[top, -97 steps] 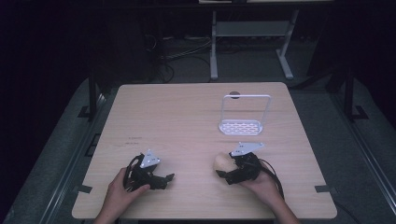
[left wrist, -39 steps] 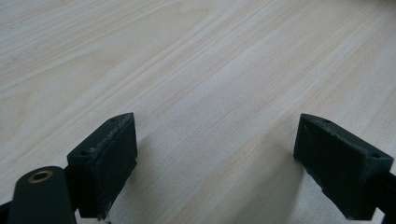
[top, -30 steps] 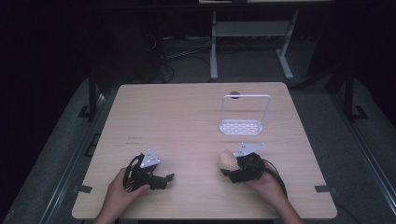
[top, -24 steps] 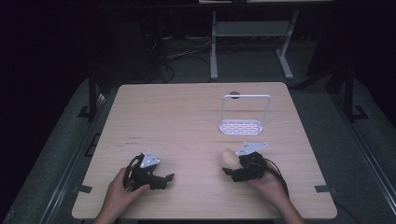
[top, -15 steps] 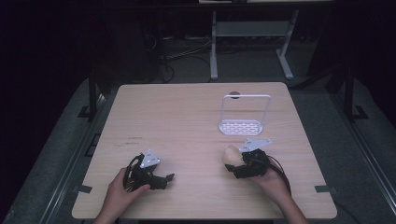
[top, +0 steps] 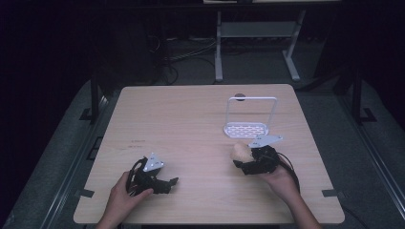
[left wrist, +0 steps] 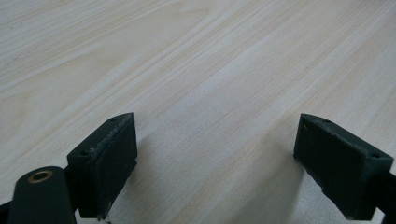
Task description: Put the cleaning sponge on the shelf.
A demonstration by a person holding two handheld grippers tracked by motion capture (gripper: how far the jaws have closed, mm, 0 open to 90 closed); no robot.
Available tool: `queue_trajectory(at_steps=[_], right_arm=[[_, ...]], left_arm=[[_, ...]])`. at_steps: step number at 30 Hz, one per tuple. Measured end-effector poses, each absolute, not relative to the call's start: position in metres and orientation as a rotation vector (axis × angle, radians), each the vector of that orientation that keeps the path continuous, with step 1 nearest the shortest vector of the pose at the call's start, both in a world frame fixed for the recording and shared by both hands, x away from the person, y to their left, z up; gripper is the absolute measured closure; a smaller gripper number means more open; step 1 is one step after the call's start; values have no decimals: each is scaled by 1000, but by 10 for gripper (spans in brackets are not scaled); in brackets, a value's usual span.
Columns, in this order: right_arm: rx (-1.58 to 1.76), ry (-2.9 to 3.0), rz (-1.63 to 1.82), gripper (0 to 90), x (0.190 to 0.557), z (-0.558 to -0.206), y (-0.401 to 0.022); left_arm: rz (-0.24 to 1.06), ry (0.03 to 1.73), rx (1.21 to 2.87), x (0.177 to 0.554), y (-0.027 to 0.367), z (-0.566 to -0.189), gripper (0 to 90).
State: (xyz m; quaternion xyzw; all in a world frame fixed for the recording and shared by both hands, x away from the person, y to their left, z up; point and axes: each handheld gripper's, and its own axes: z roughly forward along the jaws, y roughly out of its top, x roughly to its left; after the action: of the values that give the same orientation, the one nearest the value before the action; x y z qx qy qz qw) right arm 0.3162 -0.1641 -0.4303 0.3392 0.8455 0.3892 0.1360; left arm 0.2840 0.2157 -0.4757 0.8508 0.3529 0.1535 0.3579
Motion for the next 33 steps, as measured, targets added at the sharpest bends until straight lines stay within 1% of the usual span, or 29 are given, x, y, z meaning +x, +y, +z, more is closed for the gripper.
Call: queue_trajectory(at_steps=[33], right_arm=[[1002, 2381, 1151, 270, 343, -414, -168]], left_arm=[[397, 908, 2197, 284, 216, -476, 128]])
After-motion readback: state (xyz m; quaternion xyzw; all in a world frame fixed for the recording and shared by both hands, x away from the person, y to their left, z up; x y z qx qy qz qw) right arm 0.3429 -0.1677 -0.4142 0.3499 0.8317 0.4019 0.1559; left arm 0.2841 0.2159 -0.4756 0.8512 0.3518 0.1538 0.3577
